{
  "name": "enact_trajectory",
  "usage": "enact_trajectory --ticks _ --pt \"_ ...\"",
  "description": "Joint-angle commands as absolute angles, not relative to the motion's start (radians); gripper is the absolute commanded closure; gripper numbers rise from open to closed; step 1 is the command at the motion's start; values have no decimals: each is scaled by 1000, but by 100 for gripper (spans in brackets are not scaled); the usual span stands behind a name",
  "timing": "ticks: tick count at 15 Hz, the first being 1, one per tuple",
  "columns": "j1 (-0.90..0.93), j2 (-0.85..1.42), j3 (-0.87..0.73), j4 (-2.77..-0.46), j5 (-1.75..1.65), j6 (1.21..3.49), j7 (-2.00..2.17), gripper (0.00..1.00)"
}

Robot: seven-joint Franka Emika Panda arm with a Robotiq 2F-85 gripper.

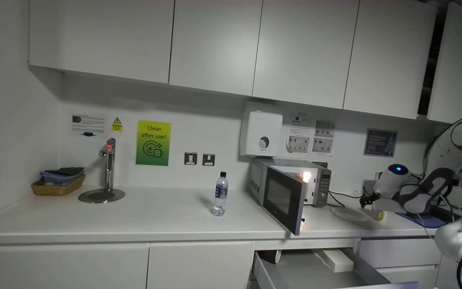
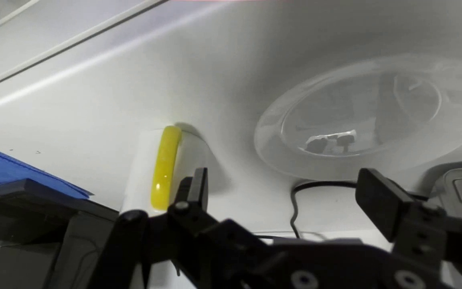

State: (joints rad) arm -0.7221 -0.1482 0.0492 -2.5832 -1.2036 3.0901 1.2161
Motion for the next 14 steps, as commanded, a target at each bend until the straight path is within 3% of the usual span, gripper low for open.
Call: enact_trajectory --ticks 1,8,14 --pt "-641 -224 39 -2649 -1048 3036 991 0" --pt "-442 -320 64 -2599 -788 2721 577 0" --pt "-304 -393 37 -2564 -871 2513 396 0"
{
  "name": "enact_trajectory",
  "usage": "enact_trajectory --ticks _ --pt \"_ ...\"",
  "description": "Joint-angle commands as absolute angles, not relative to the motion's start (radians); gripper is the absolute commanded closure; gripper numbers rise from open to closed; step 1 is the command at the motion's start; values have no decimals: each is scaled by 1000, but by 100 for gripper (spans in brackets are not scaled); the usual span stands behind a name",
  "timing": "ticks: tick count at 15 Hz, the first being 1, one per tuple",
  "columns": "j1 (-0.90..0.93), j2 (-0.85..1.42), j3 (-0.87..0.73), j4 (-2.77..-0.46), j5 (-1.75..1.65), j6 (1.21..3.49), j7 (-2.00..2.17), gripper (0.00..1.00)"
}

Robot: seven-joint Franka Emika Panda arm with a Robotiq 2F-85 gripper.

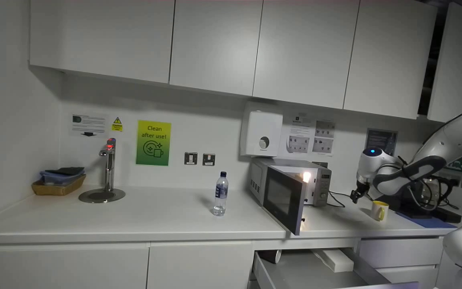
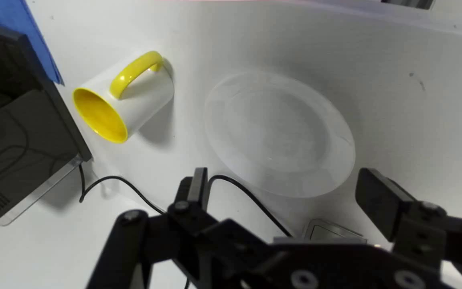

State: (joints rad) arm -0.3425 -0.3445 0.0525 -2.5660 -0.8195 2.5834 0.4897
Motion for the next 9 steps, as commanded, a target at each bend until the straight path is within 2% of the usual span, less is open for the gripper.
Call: enact_trajectory --ticks 1,9 --pt "-298 -403 36 -2570 -898 2506 380 0" --pt "-252 -378 2 -2574 -961 2515 410 0"
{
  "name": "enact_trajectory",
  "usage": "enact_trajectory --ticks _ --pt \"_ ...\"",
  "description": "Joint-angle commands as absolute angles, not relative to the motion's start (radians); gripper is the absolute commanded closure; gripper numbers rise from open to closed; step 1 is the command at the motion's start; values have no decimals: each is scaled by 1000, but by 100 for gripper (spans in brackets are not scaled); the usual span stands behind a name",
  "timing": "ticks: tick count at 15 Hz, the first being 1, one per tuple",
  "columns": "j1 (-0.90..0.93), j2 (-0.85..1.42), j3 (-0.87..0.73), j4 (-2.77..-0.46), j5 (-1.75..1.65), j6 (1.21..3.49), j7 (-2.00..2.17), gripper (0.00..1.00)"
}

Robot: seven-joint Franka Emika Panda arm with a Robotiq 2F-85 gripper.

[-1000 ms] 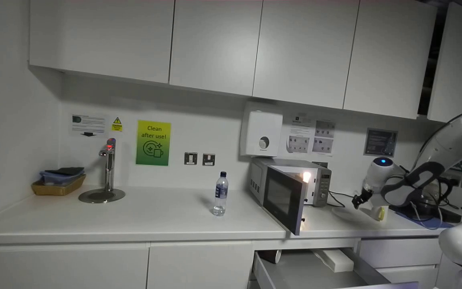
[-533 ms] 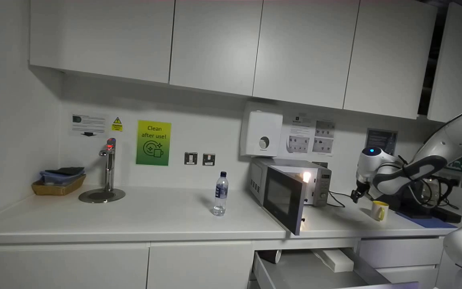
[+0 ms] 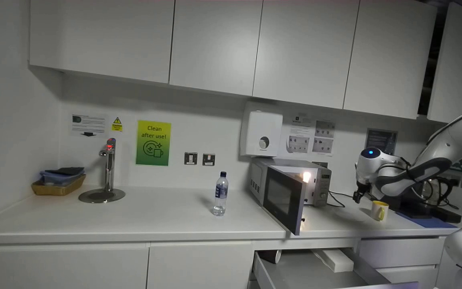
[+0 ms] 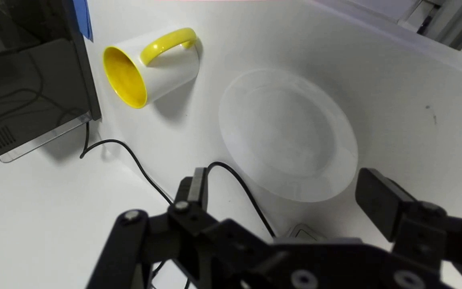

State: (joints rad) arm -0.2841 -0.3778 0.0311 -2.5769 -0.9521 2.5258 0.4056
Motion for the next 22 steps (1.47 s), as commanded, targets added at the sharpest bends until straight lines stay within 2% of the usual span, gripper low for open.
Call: enact_trajectory --ticks 1,13,22 --pt "-250 -378 1 -2574 -960 2515 410 0" --pt "-201 -332 27 -2628 -1105 2495 450 0" --pt "-175 -233 -22 -2614 -1421 2522 588 0"
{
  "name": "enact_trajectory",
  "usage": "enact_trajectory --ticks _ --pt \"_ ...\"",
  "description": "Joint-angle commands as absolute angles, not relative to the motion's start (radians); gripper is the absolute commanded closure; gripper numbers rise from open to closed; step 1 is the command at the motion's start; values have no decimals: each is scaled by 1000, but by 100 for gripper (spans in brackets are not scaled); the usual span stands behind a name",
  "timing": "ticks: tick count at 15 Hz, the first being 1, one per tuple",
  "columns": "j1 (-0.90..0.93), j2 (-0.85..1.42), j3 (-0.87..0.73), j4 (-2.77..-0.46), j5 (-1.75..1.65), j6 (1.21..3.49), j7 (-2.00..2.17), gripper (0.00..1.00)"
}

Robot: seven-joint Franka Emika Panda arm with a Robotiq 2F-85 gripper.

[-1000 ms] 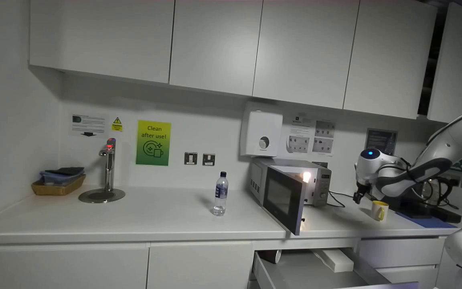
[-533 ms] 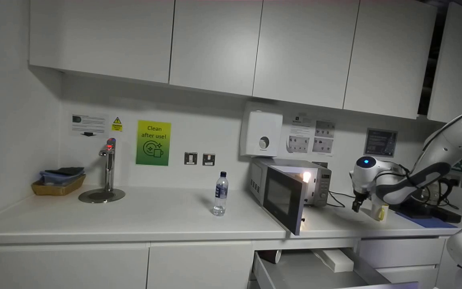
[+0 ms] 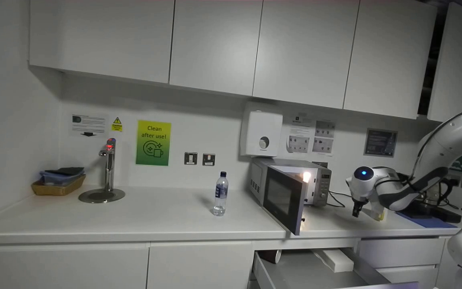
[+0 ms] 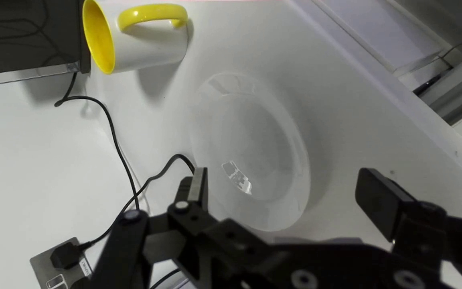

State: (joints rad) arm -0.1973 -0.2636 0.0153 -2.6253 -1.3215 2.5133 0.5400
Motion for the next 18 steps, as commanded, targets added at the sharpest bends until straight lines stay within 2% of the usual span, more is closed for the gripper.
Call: enact_trajectory --ticks 1,18 --pt "-172 -223 -31 -2612 -1452 2521 602 0" --pt "-126 -11 -81 -2506 -1800 2492 908 0"
